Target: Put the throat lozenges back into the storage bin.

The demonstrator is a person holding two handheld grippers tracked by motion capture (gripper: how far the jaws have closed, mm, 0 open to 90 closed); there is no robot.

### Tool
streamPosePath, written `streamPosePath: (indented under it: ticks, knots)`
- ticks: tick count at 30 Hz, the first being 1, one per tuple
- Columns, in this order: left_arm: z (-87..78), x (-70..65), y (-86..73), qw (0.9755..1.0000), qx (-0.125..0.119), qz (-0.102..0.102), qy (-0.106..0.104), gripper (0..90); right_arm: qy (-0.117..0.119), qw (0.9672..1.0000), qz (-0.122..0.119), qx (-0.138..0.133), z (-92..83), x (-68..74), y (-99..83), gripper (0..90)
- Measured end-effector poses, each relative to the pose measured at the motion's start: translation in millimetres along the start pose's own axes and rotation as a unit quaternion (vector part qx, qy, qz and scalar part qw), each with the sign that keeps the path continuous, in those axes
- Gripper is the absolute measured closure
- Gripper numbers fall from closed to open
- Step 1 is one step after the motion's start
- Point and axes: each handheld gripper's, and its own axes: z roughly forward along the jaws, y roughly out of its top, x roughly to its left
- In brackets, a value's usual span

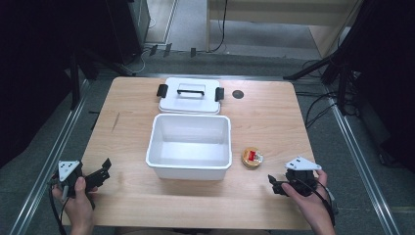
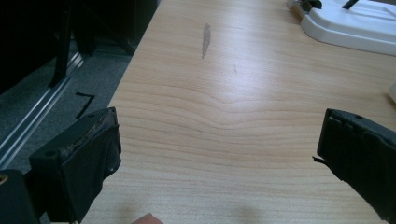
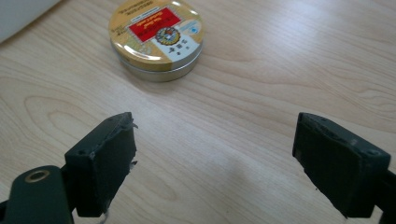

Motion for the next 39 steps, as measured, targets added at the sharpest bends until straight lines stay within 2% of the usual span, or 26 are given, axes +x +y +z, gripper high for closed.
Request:
streamPosePath:
  ticks: [1,3,4,8,9,13,17,18,19,20,22,23,26,27,31,36,37,39]
  knots:
    - [-0.1,0.1,0.0,1.0,0.001,0.002,-0.001,0.2,0.004,0.9997,-0.015,0.021,3.2,3.3,7.0,13.3]
    - [0.0,0.5,0.1,1.0,0.001,0.001,-0.003,0.2,0.006,0.9994,-0.017,0.029,4.4,4.2,9.3,13.3]
    - [-0.1,1.4,0.1,1.0,0.002,-0.001,-0.005,0.2,0.01,0.9985,-0.029,0.045,7.7,5.4,15.3,13.2]
    - [0.1,1.6,0.2,1.0,0.003,-0.002,-0.006,0.2,0.02,0.9958,-0.04,0.08,13.3,6.4,27.8,13.2]
    - [0.2,1.4,0.3,1.0,0.004,-0.001,-0.006,0.2,0.02,0.9958,-0.04,0.08,13.3,6.4,27.8,13.2]
    - [1.3,0.8,0.7,0.9999,0.008,0.002,-0.01,0.2,0.038,0.9901,-0.046,0.127,19.5,7.2,40.0,13.2]
    - [0.8,-0.2,0.5,0.9999,0.007,0.007,-0.006,0.2,0.052,0.9829,-0.061,0.165,25.5,8.9,51.1,13.1]
    - [0.8,-0.4,0.4,0.9999,0.007,0.008,-0.006,0.2,0.056,0.98,-0.068,0.179,28.5,9.5,56.6,13.1]
    - [0.8,-0.6,0.4,0.9999,0.007,0.006,-0.006,0.2,0.057,0.9785,-0.069,0.186,30.0,9.7,59.5,13.1]
    - [0.8,-0.3,0.4,0.9999,0.007,0.006,-0.007,0.2,0.057,0.9785,-0.069,0.186,30.0,9.7,59.5,13.1]
    - [1.0,0.1,0.5,0.9999,0.007,0.003,-0.008,0.2,0.07,0.9751,-0.073,0.198,33.5,9.2,65.0,13.0]
    - [1.1,0.3,0.6,0.9999,0.009,0.003,-0.008,0.2,0.077,0.9717,-0.075,0.21,37.3,8.0,70.7,13.0]
    - [1.4,0.5,0.6,0.9999,0.01,0.001,-0.009,0.2,0.079,0.9674,-0.078,0.227,42.5,6.8,79.3,12.7]
    - [1.4,0.7,0.6,0.9999,0.01,0.0,-0.011,0.2,0.079,0.9674,-0.078,0.227,42.5,6.8,79.3,12.7]
    - [1.8,0.8,0.7,0.9998,0.012,0.0,-0.013,0.2,0.084,0.962,-0.081,0.247,50.3,7.7,90.9,12.5]
    - [2.0,1.5,0.9,0.9998,0.015,-0.001,-0.015,0.2,0.087,0.9588,-0.083,0.257,56.7,9.6,97.1,12.6]
    - [2.1,1.8,1.0,0.9997,0.015,-0.002,-0.018,0.2,0.089,0.9562,-0.085,0.265,58.7,11.0,99.3,12.7]
    - [2.5,1.9,1.1,0.9997,0.015,-0.003,-0.019,0.2,0.09,0.9548,-0.085,0.27,60.6,11.5,100.8,12.7]
